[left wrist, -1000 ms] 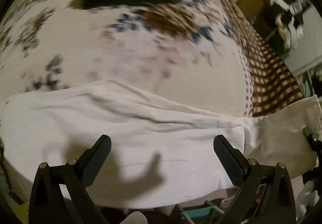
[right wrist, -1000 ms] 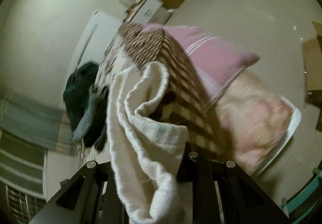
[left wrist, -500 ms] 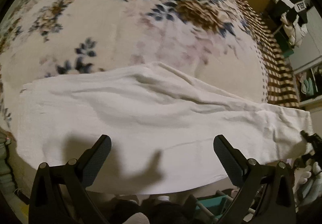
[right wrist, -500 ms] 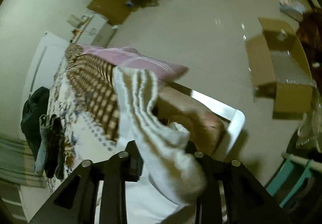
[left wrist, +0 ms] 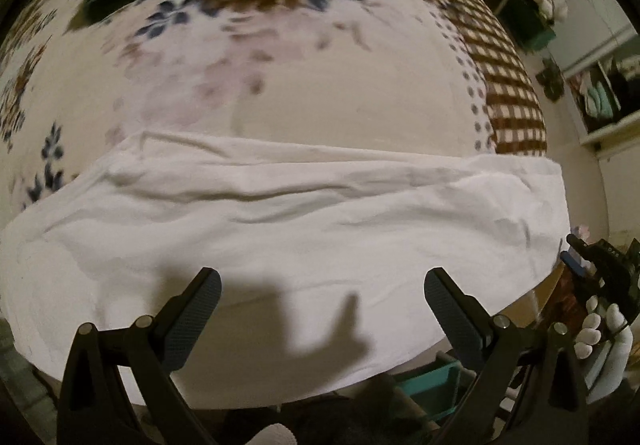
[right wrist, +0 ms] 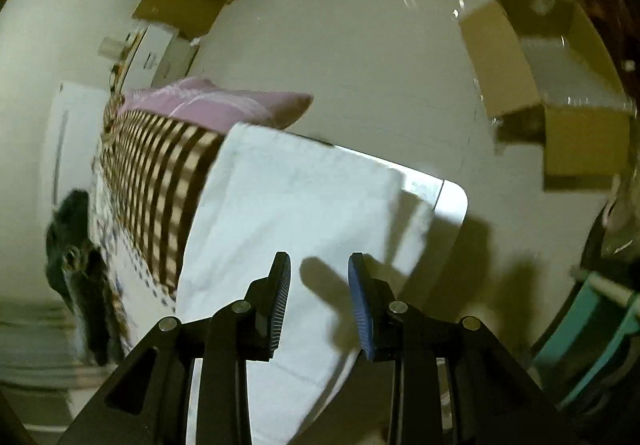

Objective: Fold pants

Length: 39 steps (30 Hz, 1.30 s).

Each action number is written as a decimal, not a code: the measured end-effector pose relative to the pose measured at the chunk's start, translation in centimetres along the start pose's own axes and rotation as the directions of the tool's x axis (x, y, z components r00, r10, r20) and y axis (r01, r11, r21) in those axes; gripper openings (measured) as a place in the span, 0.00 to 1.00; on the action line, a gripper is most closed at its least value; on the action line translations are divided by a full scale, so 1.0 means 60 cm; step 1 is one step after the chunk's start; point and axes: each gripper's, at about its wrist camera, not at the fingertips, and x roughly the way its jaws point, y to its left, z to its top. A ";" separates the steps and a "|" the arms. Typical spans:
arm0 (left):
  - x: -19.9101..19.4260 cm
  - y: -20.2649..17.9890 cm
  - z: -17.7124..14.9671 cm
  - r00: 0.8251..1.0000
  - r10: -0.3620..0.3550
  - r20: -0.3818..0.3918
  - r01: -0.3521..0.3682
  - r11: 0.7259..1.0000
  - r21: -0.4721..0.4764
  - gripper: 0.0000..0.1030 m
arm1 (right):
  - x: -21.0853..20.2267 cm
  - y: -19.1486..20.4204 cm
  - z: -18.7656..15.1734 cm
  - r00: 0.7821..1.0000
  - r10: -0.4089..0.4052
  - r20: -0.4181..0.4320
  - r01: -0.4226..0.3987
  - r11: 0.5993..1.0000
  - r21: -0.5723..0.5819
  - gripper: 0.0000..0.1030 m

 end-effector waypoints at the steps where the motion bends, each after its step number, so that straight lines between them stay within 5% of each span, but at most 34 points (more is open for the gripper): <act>1: 0.003 -0.007 0.000 1.000 0.002 -0.002 -0.002 1.000 0.005 1.00 | -0.005 -0.012 0.001 1.000 0.000 0.008 0.000 1.000 0.018 0.37; 3: 0.015 -0.026 0.002 1.000 0.004 -0.015 -0.004 1.000 0.016 1.00 | -0.022 -0.045 0.002 0.999 0.005 0.034 -0.007 0.998 0.060 0.70; 4: 0.022 -0.036 0.003 1.000 0.005 -0.023 -0.005 1.000 0.022 1.00 | -0.027 -0.058 0.002 0.999 0.013 0.041 -0.016 0.997 0.080 0.75; 10: 0.061 -0.104 0.003 0.997 0.001 -0.072 0.004 0.997 0.079 1.00 | 0.016 -0.141 0.012 0.987 0.162 -0.005 -0.155 0.951 0.268 0.76; 17: 0.079 -0.162 0.007 0.996 -0.003 -0.088 0.015 0.991 0.133 1.00 | 0.013 -0.087 0.038 0.944 0.320 0.078 -0.329 0.926 0.183 0.70; 24: 0.080 -0.178 0.011 0.996 -0.004 -0.095 0.018 0.990 0.140 1.00 | 0.025 -0.097 0.044 0.994 0.106 0.024 -0.108 0.985 0.138 0.71; 28: 0.090 -0.182 0.009 0.995 -0.010 -0.102 0.025 0.988 0.154 1.00 | 0.040 -0.133 0.034 0.969 0.248 0.007 -0.242 0.937 0.254 0.71; 36: 0.118 -0.175 0.004 0.991 0.026 -0.131 -0.005 0.987 0.163 1.00 | 0.013 -0.089 0.031 0.934 0.343 0.105 -0.357 0.915 0.189 0.70; 39: 0.124 -0.173 0.004 0.991 0.032 -0.133 -0.010 0.987 0.160 1.00 | 0.014 -0.079 0.037 0.958 0.274 0.085 -0.284 0.948 0.144 0.70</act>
